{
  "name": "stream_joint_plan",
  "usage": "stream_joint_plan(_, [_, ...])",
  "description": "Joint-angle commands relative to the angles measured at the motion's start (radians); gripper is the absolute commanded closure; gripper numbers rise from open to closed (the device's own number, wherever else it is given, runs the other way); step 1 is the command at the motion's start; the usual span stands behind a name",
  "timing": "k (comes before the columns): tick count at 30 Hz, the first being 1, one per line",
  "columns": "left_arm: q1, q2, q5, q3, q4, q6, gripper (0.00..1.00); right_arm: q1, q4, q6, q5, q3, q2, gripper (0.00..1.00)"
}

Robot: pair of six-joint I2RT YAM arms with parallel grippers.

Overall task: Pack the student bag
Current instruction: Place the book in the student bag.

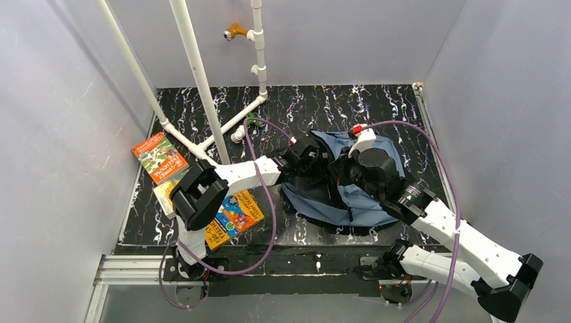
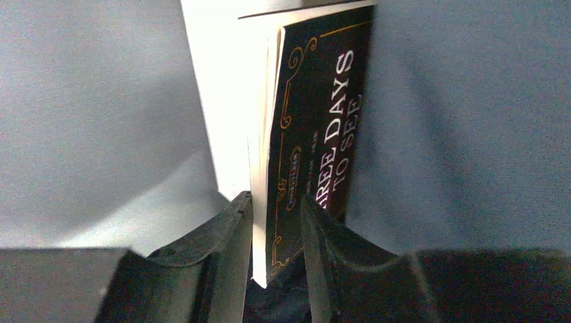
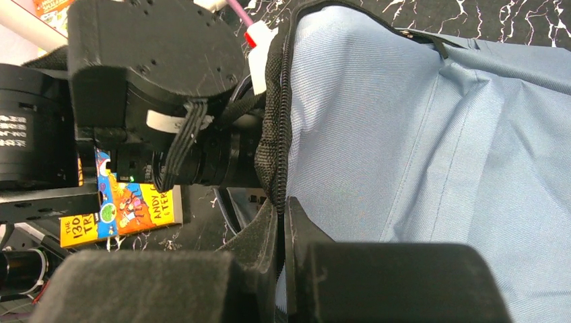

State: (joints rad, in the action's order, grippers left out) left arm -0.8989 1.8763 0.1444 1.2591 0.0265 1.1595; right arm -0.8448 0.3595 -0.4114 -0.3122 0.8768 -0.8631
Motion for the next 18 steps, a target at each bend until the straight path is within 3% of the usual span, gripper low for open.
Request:
stream_joint_plan(1, [-0.004,-0.003,0.015,0.086,-0.017,-0.009,0.71,-0.004,-0.07,0.001,0.013,0.039,0.006,0.99])
stream_joint_plan(7, [-0.005,0.022,0.061,0.091,-0.043,0.015,0.73,-0.004,-0.068,0.0,0.012,0.042,0.004,0.99])
stream_joint_plan(13, [0.026,-0.128,0.015,-0.102,-0.002,-0.011,0.51,-0.004,-0.039,0.016,-0.012,0.057,0.013,0.99])
stream_joint_plan(18, [0.048,-0.394,0.066,-0.234,0.053,-0.09,0.37,-0.004,0.017,0.079,-0.036,0.087,0.003,0.96])
